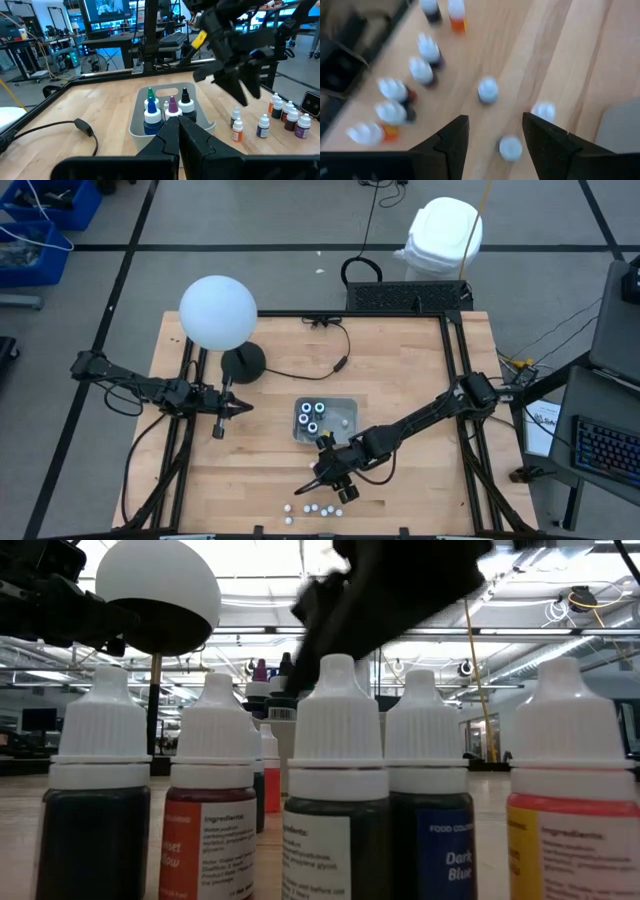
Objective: Pick & Place food coloring
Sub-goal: Put the small green food coloring bottle into the gray bin
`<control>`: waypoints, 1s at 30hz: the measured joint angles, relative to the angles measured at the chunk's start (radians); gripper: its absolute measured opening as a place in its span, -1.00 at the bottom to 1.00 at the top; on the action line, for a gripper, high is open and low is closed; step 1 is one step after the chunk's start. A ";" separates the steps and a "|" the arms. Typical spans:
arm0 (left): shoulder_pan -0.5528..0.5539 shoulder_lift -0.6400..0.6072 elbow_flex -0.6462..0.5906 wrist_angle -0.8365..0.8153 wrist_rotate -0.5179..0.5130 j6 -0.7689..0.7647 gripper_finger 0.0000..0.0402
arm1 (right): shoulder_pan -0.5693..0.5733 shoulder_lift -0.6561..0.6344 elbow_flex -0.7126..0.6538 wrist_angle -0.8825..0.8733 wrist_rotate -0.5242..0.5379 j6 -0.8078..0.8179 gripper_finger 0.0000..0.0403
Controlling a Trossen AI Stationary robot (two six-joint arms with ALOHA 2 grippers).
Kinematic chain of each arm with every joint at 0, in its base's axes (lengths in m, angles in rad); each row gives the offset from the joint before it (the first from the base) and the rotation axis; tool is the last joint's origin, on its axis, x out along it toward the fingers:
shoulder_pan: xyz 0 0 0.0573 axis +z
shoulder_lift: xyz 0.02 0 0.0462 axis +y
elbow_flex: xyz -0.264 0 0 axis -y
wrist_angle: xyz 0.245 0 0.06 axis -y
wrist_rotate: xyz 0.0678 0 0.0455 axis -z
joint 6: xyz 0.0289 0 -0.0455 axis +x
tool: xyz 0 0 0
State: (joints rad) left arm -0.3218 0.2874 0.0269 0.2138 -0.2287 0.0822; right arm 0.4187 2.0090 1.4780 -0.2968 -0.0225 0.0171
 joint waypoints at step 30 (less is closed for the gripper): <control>0.000 0.000 0.000 0.000 -0.001 -0.001 -0.96 | 0.002 0.002 -0.113 0.139 0.075 0.006 -0.39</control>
State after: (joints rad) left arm -0.3218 0.2874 0.0273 0.2134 -0.2295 0.0811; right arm 0.4202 2.0109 1.3652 -0.1574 0.0521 0.0227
